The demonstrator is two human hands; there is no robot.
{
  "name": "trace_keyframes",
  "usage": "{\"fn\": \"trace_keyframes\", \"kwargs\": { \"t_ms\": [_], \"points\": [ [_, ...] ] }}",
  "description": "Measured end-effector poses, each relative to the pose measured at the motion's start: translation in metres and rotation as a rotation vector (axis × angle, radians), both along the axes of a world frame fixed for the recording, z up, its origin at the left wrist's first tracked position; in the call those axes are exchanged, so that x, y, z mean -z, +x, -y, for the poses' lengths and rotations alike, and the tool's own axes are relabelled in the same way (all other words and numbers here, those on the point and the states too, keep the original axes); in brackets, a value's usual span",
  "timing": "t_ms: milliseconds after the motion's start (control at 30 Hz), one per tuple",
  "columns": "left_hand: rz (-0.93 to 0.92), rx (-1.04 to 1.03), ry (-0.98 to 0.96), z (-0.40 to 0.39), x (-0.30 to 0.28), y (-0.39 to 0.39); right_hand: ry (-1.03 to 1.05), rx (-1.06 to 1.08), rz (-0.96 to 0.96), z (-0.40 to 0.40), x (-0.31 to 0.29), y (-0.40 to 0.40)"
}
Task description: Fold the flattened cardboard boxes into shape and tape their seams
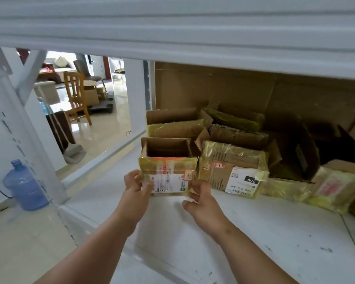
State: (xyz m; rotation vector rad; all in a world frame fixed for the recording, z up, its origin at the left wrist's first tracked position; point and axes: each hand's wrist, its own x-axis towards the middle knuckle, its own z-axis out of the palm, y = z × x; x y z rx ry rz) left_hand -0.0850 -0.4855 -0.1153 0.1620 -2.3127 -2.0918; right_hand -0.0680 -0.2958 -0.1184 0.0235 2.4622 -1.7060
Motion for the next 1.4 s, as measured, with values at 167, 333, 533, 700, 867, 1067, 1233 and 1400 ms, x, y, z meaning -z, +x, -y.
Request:
{"fn": "trace_keyframes", "kwargs": {
  "t_ms": [167, 333, 533, 700, 867, 1067, 1233, 1400],
  "points": [
    [0.016, 0.048, 0.003, 0.001, 0.000, -0.023, 0.161, -0.057, 0.019, 0.005, -0.008, -0.009],
    [0.047, 0.072, -0.198, 0.007, -0.001, -0.038, 0.299, -0.085, -0.036, 0.005, -0.012, -0.014],
    [0.076, -0.006, -0.364, -0.006, 0.003, -0.029, 0.354, -0.067, -0.048, -0.009, -0.007, -0.007],
    [0.038, -0.132, -0.501, -0.035, -0.007, -0.001, 0.429, -0.037, -0.077, -0.033, -0.007, 0.009],
    [-0.036, 0.016, -0.708, -0.083, -0.014, 0.029, 0.472, -0.009, -0.101, -0.076, -0.014, 0.040],
    [-0.178, 0.169, -0.876, -0.185, -0.024, 0.078, 0.550, 0.046, -0.099, -0.171, -0.024, 0.111],
    [-0.362, 0.402, -1.039, -0.306, -0.028, 0.132, 0.762, 0.170, -0.101, -0.286, -0.025, 0.194],
    [-0.491, 0.615, -1.149, -0.412, -0.031, 0.178, 0.882, 0.353, -0.031, -0.379, -0.024, 0.273]
  ]
}}
